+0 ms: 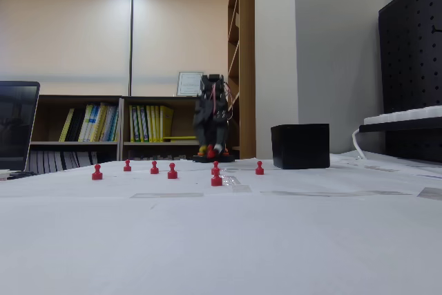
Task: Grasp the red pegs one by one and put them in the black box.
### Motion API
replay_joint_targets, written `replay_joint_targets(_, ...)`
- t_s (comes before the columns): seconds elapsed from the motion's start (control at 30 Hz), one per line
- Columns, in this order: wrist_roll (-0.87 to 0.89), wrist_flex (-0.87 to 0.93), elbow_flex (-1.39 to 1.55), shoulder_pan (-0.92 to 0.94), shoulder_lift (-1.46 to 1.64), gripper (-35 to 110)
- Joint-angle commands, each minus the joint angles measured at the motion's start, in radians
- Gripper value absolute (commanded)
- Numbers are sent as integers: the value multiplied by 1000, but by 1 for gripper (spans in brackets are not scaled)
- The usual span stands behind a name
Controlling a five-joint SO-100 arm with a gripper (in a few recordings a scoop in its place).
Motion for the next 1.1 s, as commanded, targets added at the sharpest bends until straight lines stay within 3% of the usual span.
replay_joint_targets(0.0, -172, 646, 486, -252, 71, 0)
replay_joint_targets(0.27, -365, 884, 1023, -592, 509, 0)
replay_joint_targets(0.73, -379, 584, 1161, -713, 991, 0)
replay_joint_targets(1.07, -345, 614, 1204, -683, 1055, 17)
